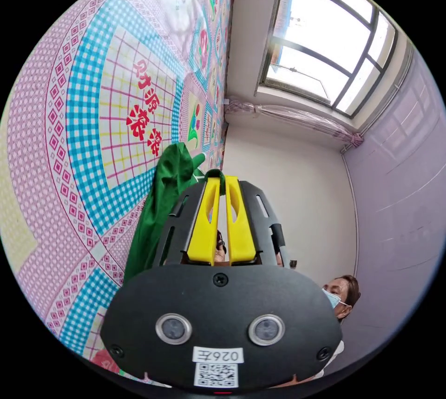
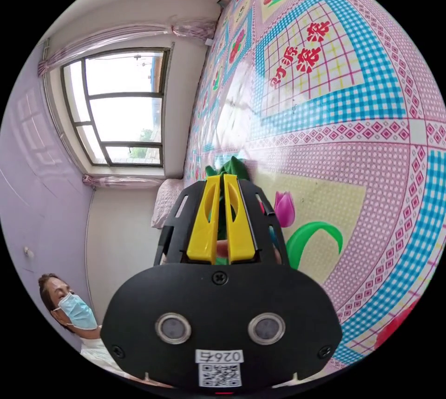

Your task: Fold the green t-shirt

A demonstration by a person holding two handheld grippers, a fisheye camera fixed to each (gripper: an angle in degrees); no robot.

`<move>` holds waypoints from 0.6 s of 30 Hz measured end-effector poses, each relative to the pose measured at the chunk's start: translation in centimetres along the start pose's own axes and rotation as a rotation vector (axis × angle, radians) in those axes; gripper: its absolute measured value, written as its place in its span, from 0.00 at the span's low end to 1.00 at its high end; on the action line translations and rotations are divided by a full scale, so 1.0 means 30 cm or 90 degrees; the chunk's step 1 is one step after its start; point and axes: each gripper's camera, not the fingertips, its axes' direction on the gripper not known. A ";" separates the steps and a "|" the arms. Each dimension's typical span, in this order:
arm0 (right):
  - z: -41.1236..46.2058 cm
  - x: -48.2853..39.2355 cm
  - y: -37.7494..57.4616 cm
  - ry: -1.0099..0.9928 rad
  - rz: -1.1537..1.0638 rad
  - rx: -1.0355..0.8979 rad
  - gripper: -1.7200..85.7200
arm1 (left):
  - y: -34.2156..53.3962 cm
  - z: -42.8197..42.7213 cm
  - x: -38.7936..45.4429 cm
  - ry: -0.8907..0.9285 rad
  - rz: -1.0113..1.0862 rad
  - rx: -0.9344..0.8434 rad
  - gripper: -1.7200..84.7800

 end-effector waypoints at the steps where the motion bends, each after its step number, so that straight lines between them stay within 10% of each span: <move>1: 0.039 0.011 -0.029 0.007 0.006 -0.009 0.01 | -0.040 0.016 -0.034 -0.006 -0.010 0.005 0.04; 18: 0.138 -0.029 -0.096 0.016 -0.056 -0.037 0.08 | -0.162 0.036 -0.123 0.103 0.047 -0.064 0.13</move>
